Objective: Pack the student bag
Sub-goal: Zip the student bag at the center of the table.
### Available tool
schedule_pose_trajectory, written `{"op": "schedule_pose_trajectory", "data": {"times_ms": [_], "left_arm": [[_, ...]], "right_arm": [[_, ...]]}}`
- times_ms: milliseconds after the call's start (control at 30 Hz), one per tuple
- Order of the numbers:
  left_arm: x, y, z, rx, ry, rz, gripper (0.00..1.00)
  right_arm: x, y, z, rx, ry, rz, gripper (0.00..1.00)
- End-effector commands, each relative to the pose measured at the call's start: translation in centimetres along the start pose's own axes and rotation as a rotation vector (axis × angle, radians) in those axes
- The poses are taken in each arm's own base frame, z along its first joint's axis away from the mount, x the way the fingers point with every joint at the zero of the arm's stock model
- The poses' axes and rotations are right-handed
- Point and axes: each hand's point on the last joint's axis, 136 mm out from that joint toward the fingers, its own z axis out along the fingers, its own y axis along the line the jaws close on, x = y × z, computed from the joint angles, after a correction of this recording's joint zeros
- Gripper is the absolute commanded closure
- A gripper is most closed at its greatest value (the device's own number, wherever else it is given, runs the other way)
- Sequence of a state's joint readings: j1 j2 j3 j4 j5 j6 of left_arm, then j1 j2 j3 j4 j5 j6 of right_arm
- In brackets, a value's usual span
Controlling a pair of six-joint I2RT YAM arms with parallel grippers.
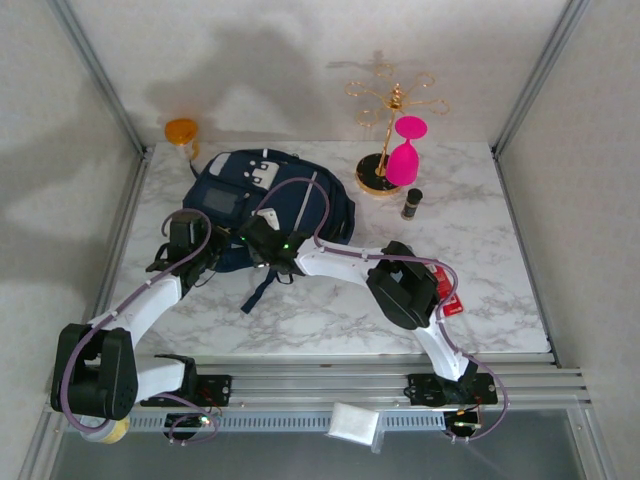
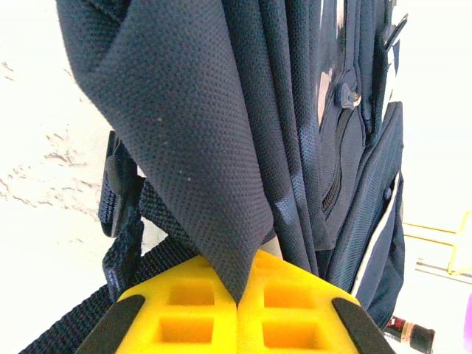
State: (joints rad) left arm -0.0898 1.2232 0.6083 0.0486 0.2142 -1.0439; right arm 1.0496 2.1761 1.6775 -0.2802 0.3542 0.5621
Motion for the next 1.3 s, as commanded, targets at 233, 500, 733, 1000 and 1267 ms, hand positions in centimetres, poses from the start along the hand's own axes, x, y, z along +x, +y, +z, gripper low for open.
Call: {"op": "schedule_pose_trajectory", "data": {"times_ms": [233,500,733,1000,1267], "left_arm": [[-2.9,-0.3,-1.3,-0.029,-0.134,0.042,1.00],[-6.1,2.5,-0.5,-0.112,-0.189,0.014,1.00],[-7.6,3.1,0.7,-0.148,-0.152,0.062,1.00],[0.6,2.8,-2.4,-0.055,0.026,0.065,0.30],[9.1,1.7,-1.8,0.067,0.114,-0.177,0.23]], "right_arm": [[-0.6,-4.0,-2.3,0.005,-0.011,0.053,1.00],[3.4,-7.0,-4.2,-0.018,0.079,0.123,1.00],[5.5,-6.7,-5.6,-0.148,0.122,0.160,1.00],[5.7,-2.8,-6.4,-0.353,0.127,0.149,1.00],[6.3,-3.3,-6.1,-0.343,0.125,0.163,1.00]]}}
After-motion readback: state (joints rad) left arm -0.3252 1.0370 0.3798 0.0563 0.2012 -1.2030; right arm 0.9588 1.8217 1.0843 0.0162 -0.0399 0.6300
